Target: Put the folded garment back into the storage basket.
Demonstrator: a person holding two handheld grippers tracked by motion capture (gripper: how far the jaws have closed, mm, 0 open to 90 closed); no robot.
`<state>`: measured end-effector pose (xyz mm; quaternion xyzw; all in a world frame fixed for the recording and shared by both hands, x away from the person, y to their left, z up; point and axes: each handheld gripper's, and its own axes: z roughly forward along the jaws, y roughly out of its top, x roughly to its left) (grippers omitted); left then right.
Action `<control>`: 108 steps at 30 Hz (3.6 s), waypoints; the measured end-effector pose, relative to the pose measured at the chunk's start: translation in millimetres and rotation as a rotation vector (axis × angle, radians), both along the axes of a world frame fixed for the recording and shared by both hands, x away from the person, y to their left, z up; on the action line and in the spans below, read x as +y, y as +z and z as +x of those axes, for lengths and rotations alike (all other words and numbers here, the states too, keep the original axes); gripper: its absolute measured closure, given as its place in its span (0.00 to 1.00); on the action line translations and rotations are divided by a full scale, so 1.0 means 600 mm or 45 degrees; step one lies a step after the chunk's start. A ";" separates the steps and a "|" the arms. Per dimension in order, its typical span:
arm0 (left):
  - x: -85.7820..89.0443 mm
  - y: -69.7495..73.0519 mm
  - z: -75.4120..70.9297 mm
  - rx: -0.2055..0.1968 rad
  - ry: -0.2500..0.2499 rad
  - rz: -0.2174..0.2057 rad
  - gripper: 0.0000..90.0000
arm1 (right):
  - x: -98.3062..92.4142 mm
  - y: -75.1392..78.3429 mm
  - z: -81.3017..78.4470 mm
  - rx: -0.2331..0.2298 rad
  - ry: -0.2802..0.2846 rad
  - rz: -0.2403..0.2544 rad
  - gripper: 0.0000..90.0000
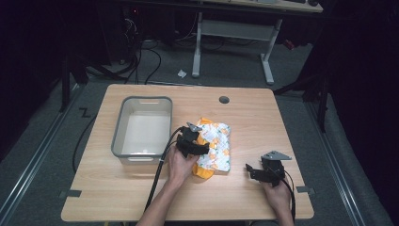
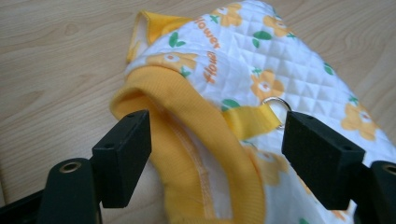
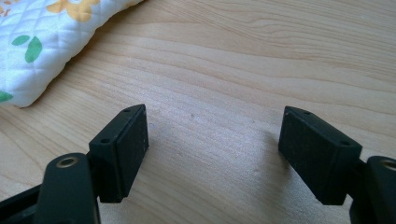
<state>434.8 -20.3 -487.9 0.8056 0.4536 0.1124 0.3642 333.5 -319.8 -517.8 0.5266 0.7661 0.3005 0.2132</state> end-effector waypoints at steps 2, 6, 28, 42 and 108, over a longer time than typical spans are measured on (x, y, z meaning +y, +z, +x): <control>0.001 -0.008 0.007 0.021 0.023 0.001 0.27 | 0.000 0.000 0.000 0.000 0.000 0.000 0.27; -0.003 -0.023 0.014 0.051 0.049 0.033 0.27 | 0.000 0.000 0.000 0.000 0.001 0.000 0.27; -0.027 -0.042 0.010 0.030 -0.043 0.109 0.60 | 0.000 0.000 0.000 0.000 0.001 0.000 0.27; -0.028 -0.036 0.004 0.023 -0.091 0.065 0.82 | 0.000 0.000 0.000 0.001 -0.001 0.000 0.27; 0.058 0.115 -0.063 -0.214 -0.163 -0.224 0.84 | 0.000 0.000 0.000 0.001 0.001 -0.002 0.27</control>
